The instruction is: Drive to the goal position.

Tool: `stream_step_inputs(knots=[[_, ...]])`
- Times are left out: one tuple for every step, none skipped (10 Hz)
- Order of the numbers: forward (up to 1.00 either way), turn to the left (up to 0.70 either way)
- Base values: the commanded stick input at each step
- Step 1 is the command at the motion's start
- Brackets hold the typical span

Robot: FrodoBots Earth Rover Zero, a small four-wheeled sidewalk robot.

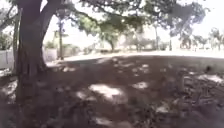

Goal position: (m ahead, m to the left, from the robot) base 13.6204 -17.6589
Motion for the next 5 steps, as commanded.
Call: stream_step_inputs(knots=[[0.7, -0.28], [0.7, -0.35], [0.7, -0.35], [0.7, -0.01], [0.7, 0.0]])
